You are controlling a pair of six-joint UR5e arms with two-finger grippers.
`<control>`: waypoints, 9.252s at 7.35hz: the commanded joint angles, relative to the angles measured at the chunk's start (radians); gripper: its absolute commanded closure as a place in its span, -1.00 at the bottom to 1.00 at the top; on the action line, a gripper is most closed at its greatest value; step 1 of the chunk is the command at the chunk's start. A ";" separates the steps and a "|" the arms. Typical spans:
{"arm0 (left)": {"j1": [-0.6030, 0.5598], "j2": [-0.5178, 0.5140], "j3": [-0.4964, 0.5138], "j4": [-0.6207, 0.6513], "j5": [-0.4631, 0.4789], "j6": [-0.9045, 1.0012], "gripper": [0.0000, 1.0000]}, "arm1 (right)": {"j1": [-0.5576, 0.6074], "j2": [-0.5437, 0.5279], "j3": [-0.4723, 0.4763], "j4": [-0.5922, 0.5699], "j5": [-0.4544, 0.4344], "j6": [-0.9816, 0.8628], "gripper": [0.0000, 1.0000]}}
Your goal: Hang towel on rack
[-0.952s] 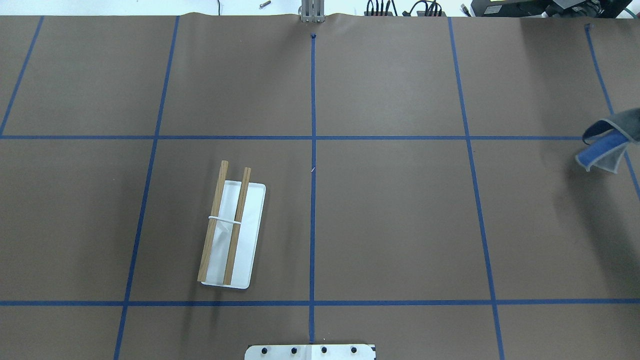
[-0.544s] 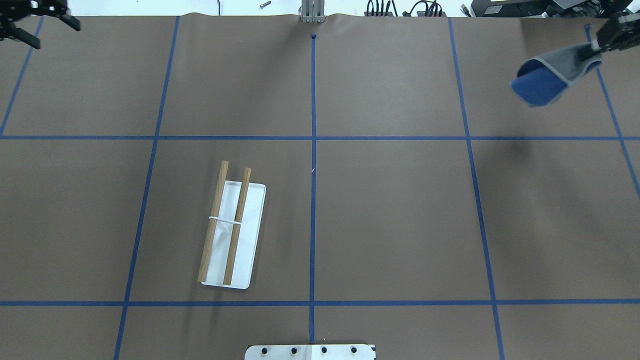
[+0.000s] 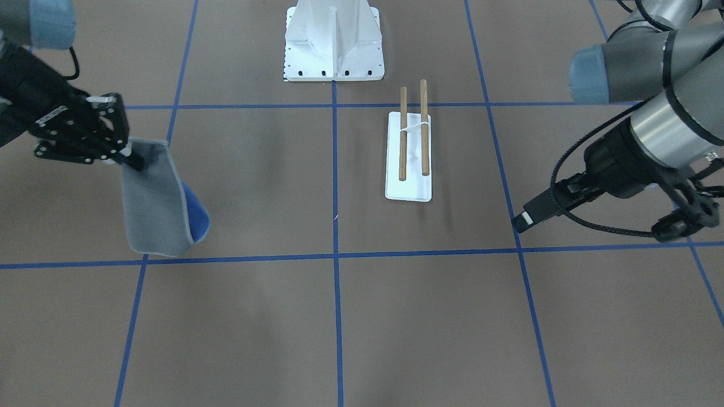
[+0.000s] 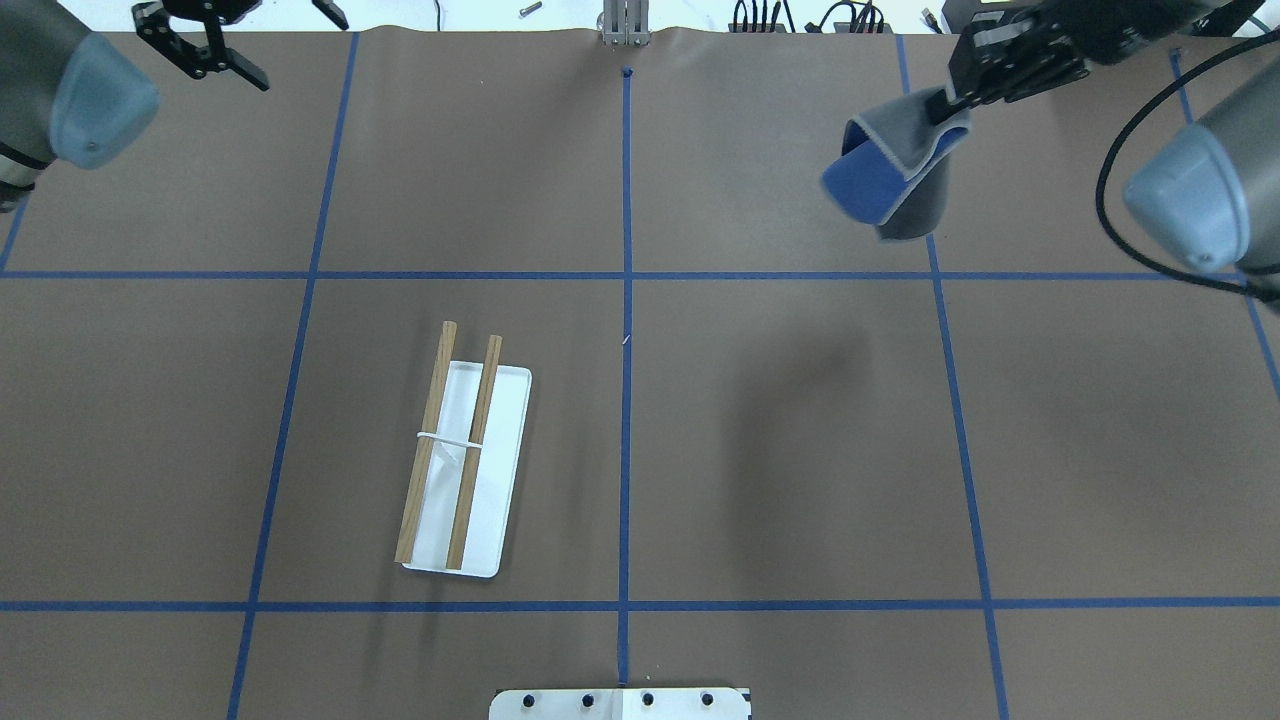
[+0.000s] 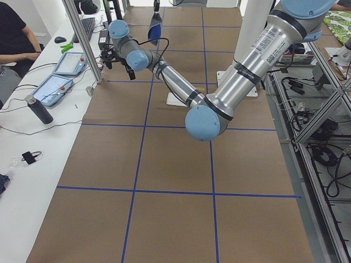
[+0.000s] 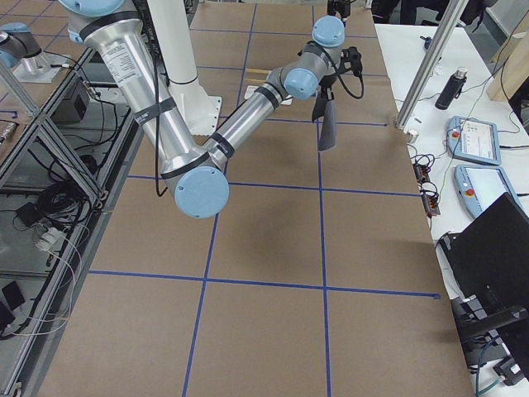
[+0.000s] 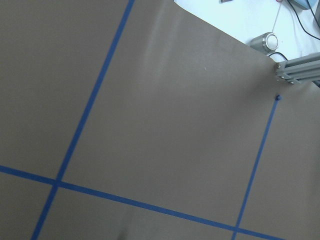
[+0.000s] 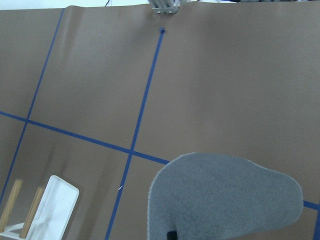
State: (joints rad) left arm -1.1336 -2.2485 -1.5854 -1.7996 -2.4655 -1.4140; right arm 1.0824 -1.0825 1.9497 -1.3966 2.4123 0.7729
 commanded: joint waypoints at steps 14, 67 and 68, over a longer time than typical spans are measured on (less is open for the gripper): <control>0.451 -0.155 -0.016 -0.422 0.339 -0.620 -0.78 | -0.481 -0.053 0.351 -0.015 -0.657 0.108 1.00; -0.425 0.764 -0.188 0.175 0.177 1.360 -0.97 | 0.432 -0.516 -0.058 -0.552 -0.105 -0.784 -1.00; -0.425 0.764 -0.188 0.175 0.175 1.360 -0.97 | 0.439 -0.511 -0.057 -0.550 -0.105 -0.782 -1.00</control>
State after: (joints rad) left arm -1.5576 -1.4871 -1.7776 -1.6246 -2.2907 -0.0558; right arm 1.5105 -1.5968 1.8888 -1.9480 2.3041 -0.0113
